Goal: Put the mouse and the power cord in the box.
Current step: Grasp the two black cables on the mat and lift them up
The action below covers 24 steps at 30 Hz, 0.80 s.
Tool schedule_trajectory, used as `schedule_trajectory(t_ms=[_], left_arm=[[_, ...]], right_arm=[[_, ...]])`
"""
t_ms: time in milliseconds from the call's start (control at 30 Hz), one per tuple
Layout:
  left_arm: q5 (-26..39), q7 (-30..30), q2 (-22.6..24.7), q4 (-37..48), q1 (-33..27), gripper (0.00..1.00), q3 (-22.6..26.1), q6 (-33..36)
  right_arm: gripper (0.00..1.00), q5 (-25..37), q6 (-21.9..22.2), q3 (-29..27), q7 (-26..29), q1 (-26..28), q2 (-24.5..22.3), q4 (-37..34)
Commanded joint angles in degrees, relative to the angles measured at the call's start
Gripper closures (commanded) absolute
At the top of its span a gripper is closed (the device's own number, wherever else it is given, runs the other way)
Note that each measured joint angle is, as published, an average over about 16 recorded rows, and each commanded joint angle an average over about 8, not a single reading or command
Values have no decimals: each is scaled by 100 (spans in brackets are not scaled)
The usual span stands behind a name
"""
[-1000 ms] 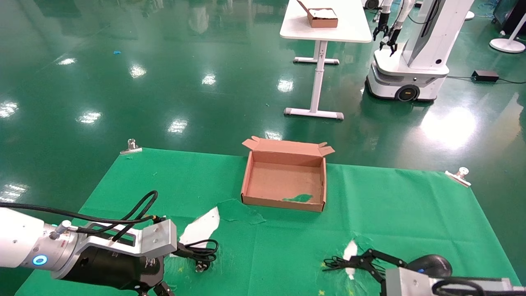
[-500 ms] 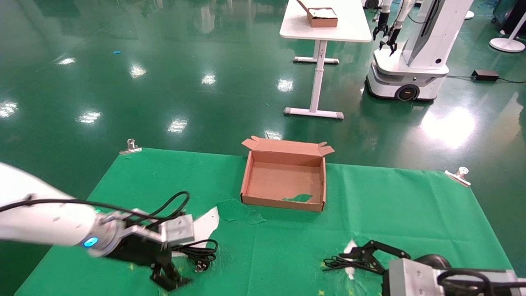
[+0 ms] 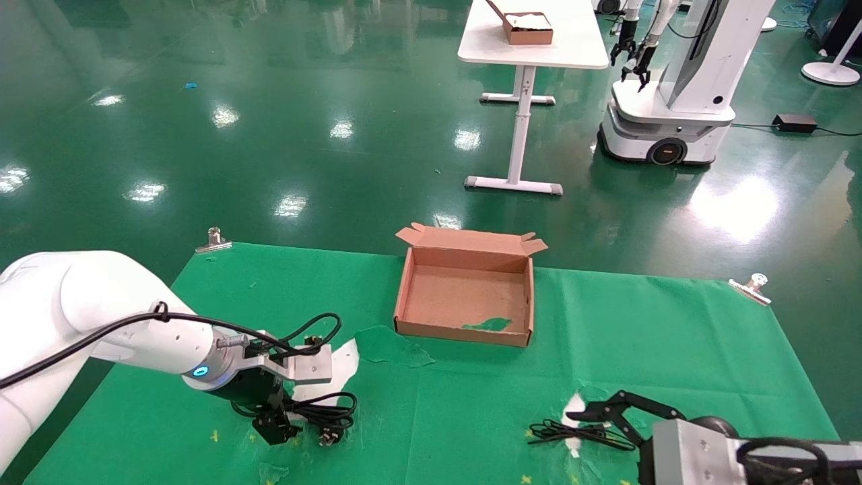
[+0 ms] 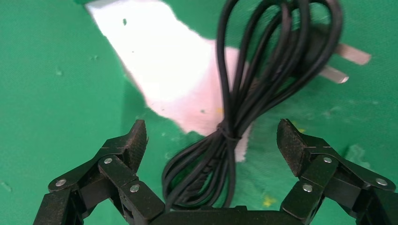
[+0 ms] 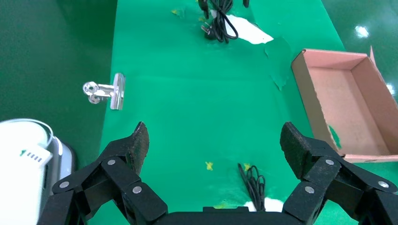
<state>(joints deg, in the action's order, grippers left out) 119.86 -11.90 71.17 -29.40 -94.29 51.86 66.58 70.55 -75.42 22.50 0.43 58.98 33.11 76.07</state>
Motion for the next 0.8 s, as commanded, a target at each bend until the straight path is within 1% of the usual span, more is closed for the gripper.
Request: schedule_trajectory(t_ms=[33, 133, 200, 300, 400, 567, 667, 800], left_arm=[[46, 61, 83, 217, -36, 0, 23, -83], [83, 120, 161, 425, -86, 0, 39, -164], [90, 166, 201, 537, -115, 0, 42, -198], [75, 244, 249, 677, -149, 0, 36, -231], [56, 318, 286, 795, -178, 0, 28, -257], [28, 423, 336, 958, -218, 0, 16, -293], [14, 476, 361, 1041, -238, 0, 11, -312], [-4, 537, 388, 1135, -261, 0, 5, -333]], right_arm=[[0, 19, 9, -5, -32, 0, -14, 3], [0, 282, 80, 72, -103, 4, 0, 24], [0, 577, 141, 174, -127, 31, 36, 27], [0, 1190, 246, 402, -74, 142, 179, -47], [0, 1880, 347, 665, 38, 363, 437, -263], [0, 2748, 505, 994, 80, 883, 1006, -957], [0, 3055, 598, 1118, -43, 1199, 1350, -1493], [0, 3313, 707, 1243, -284, 1571, 1774, -2231]])
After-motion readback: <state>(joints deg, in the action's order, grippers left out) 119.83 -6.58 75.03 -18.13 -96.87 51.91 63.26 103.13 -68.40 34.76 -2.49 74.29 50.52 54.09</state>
